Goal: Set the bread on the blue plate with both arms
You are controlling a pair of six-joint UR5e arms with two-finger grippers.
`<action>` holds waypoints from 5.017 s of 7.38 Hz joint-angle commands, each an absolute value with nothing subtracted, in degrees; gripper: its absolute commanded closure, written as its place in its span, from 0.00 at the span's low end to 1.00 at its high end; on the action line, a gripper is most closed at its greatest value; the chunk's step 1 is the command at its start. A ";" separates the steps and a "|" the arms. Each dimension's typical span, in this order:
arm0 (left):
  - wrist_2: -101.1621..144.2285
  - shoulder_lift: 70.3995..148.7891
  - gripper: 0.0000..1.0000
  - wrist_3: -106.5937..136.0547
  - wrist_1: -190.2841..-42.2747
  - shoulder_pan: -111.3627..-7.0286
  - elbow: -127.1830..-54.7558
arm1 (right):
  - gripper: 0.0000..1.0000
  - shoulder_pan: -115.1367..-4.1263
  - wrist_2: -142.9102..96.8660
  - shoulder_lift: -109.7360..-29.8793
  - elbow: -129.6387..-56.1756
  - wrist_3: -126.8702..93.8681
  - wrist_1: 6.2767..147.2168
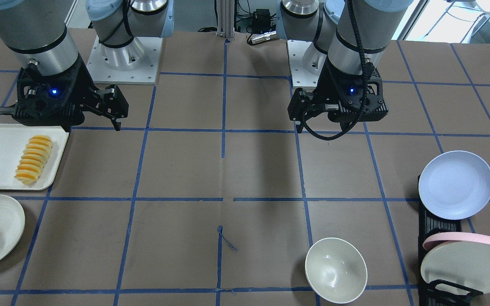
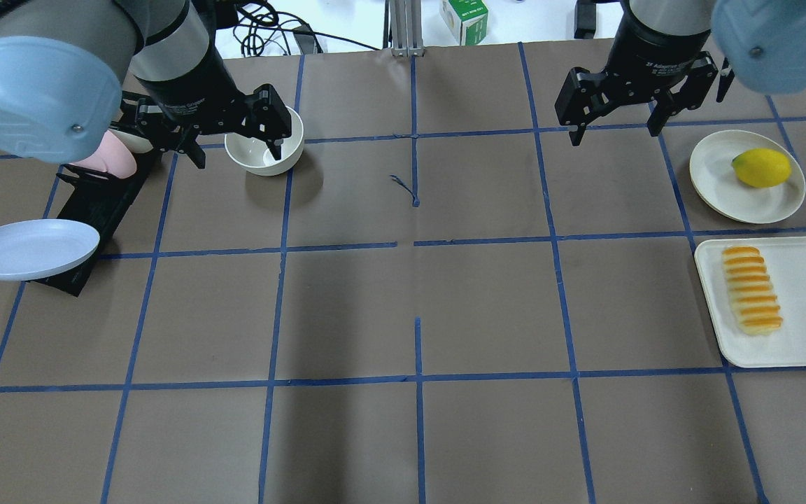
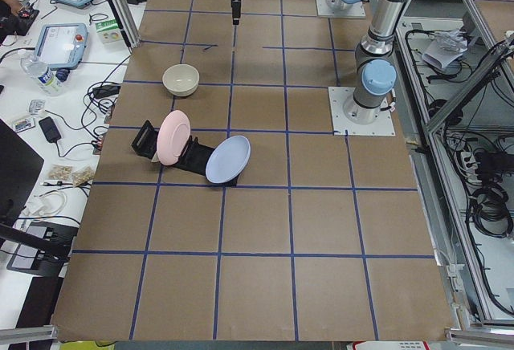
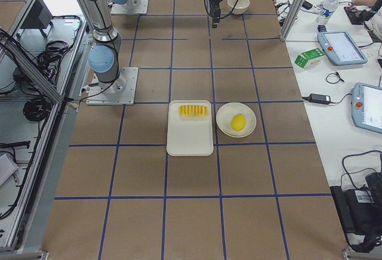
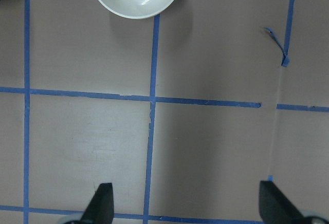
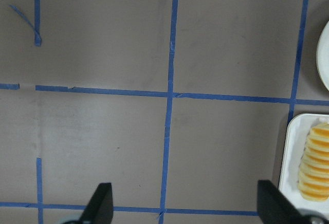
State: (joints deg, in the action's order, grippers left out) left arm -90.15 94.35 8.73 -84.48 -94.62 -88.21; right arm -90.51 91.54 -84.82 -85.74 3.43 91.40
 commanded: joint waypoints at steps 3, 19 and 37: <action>-90.09 94.13 0.00 8.70 -84.46 -94.57 -88.33 | 0.00 -90.35 91.85 -84.81 -85.78 3.43 91.41; -90.09 93.87 0.00 9.76 -84.55 -94.31 -88.68 | 0.00 -89.82 91.32 -85.25 -87.63 2.11 91.06; -90.53 97.11 0.00 0.32 -85.35 -50.82 -92.62 | 0.00 -61.37 92.54 -82.37 -114.93 27.38 122.62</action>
State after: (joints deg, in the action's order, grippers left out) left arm -90.09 95.78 5.54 -85.80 -54.30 -91.23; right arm -65.39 92.18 -83.96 -110.19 21.90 113.04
